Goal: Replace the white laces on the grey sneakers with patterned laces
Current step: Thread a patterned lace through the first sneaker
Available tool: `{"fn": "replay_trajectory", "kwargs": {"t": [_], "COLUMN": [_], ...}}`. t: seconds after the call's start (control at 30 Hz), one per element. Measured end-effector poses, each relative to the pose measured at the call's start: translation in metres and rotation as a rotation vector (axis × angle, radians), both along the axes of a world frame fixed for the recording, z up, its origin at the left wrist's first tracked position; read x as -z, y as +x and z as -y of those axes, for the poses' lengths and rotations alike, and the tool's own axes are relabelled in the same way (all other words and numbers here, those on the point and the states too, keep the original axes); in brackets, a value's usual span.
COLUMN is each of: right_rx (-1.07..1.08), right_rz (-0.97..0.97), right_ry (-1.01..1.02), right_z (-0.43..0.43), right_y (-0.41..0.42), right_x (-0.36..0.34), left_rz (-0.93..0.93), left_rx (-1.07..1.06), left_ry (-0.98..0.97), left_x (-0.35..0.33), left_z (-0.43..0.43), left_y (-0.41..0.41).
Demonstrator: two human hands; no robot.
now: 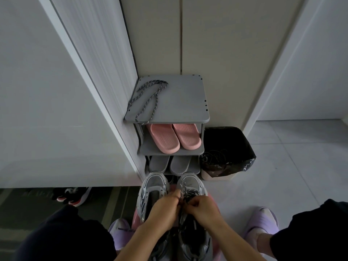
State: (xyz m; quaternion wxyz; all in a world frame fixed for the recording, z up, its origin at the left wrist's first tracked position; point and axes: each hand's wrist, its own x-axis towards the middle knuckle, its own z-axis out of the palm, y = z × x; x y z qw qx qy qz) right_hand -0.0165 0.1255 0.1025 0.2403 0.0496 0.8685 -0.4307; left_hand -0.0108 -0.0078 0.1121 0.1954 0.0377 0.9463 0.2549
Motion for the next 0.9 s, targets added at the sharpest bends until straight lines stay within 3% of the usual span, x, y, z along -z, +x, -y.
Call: {"fn": "replay_trajectory", "kwargs": {"t": [0.07, 0.23, 0.3, 0.53, 0.9], "right_rx": [0.001, 0.085, 0.099, 0.099, 0.15], "right_rz": [0.016, 0.133, 0.163, 0.201, 0.206], "right_ry": [-0.022, -0.228, -0.268, -0.277, -0.334], "right_z": [-0.001, -0.009, -0.012, -0.016, -0.011], "right_y": [-0.001, -0.001, 0.0, -0.001, 0.001], "right_x": [0.002, 0.005, 0.006, 0.004, 0.003], "left_rz": [-0.023, 0.076, 0.056, -0.025, -0.023], "left_rx": [-0.071, -0.333, -0.396, -0.252, -0.135], "left_ry": [0.056, 0.545, 0.603, 0.334, 0.228], "left_x": [-0.003, -0.01, -0.011, -0.015, -0.005], "left_z": [0.001, 0.008, 0.01, 0.019, 0.015], "left_y": [0.0, -0.002, -0.002, -0.002, -0.001]}}
